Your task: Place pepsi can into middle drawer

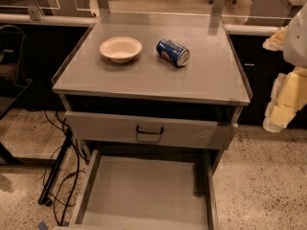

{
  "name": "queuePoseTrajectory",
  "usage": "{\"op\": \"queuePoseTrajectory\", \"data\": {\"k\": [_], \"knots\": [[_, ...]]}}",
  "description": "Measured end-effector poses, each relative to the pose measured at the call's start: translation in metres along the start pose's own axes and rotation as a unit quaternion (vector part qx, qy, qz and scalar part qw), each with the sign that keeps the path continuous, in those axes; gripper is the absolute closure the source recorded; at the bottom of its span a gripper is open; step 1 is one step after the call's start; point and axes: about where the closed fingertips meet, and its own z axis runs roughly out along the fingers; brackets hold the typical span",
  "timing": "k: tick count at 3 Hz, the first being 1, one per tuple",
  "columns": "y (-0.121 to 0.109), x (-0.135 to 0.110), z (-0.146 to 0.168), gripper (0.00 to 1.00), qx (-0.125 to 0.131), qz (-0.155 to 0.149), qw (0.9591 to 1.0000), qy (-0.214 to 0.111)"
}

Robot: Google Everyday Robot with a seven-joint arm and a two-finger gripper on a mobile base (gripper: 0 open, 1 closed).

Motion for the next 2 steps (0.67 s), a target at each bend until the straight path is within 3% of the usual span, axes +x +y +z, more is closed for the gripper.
{"op": "queuePoseTrajectory", "data": {"k": [1, 2], "knots": [[0.000, -0.001, 0.000, 0.00, 0.001, -0.001, 1.0000, 0.000], [-0.010, -0.019, 0.002, 0.00, 0.019, -0.033, 0.9993, -0.001]]}}
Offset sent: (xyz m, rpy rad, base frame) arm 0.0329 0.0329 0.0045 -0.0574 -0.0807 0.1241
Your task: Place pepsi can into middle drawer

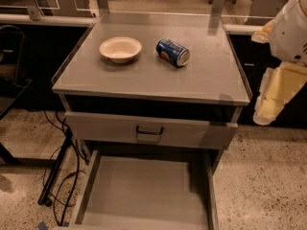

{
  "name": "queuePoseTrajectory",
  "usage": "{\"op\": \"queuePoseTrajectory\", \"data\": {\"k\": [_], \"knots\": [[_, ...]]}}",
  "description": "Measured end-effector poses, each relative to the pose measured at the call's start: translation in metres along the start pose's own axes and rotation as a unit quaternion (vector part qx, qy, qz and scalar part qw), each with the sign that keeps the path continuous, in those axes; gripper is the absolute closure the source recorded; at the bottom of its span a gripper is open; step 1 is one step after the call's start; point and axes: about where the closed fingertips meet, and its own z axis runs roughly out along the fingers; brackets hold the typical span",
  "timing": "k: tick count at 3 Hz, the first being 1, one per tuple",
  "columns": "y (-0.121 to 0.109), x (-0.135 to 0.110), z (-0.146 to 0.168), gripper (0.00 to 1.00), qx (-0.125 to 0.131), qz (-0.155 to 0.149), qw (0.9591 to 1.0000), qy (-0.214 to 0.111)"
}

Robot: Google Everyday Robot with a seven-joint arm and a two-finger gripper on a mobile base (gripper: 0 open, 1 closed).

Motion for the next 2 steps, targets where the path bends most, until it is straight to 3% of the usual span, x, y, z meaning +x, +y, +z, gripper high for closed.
{"op": "queuePoseTrajectory", "data": {"k": [1, 2], "knots": [[-0.022, -0.023, 0.007, 0.00, 0.023, -0.022, 0.9993, -0.019], [-0.055, -0.043, 0.015, 0.00, 0.055, -0.018, 0.9972, -0.046]]}}
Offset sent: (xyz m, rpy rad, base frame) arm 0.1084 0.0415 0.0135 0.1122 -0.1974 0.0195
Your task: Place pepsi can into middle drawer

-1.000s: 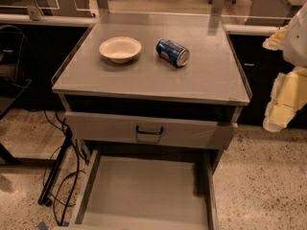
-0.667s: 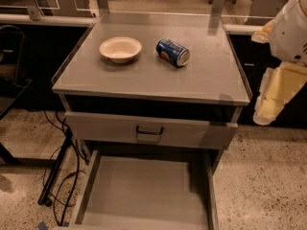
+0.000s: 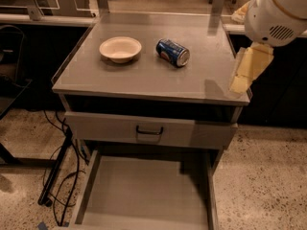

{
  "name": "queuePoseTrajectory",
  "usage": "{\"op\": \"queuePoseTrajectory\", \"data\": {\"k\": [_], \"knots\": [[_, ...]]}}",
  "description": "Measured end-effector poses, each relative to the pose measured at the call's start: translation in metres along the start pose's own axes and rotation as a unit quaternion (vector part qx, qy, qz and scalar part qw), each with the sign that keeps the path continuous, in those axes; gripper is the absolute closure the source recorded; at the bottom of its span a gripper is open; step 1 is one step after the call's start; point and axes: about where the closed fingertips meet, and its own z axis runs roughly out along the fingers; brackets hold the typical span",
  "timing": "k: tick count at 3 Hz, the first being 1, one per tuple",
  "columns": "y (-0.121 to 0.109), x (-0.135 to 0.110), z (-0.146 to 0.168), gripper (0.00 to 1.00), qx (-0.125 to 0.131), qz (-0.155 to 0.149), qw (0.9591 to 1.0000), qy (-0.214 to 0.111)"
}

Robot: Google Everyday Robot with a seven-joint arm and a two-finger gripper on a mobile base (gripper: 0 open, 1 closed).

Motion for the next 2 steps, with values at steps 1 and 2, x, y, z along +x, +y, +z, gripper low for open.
{"op": "queuePoseTrajectory", "data": {"k": [1, 2], "knots": [[0.000, -0.002, 0.000, 0.00, 0.004, -0.001, 1.0000, 0.001], [-0.020, -0.011, 0.018, 0.00, 0.017, -0.014, 0.9997, 0.009]]}}
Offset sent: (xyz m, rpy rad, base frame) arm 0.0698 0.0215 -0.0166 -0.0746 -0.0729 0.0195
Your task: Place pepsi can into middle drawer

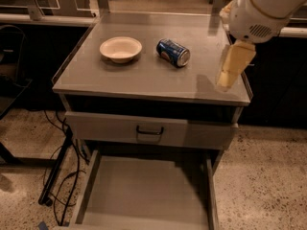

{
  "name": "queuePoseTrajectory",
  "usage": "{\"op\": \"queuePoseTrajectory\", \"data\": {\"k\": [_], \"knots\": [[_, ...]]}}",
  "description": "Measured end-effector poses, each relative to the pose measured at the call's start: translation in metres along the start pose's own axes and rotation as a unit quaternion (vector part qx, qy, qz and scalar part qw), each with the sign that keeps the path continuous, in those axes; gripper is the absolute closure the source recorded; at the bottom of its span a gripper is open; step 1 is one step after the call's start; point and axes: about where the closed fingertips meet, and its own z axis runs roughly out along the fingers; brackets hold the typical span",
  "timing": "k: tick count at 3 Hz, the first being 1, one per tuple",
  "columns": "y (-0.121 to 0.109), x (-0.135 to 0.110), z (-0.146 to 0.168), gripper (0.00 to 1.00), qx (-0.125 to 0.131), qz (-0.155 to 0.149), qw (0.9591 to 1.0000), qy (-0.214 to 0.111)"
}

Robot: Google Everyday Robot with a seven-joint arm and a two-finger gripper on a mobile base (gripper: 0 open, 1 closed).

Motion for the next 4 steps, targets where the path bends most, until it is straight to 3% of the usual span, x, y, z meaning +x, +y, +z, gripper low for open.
{"op": "queuePoseTrajectory", "data": {"k": [1, 2, 3, 4], "knots": [[-0.034, -0.004, 0.030, 0.00, 0.023, 0.026, 0.9994, -0.009], [-0.068, -0.003, 0.066, 0.00, 0.050, 0.094, 0.9938, -0.031], [-0.074, -0.007, 0.070, 0.00, 0.054, 0.087, 0.9941, -0.035], [-0.099, -0.017, 0.089, 0.00, 0.066, 0.089, 0.9921, -0.058]]}}
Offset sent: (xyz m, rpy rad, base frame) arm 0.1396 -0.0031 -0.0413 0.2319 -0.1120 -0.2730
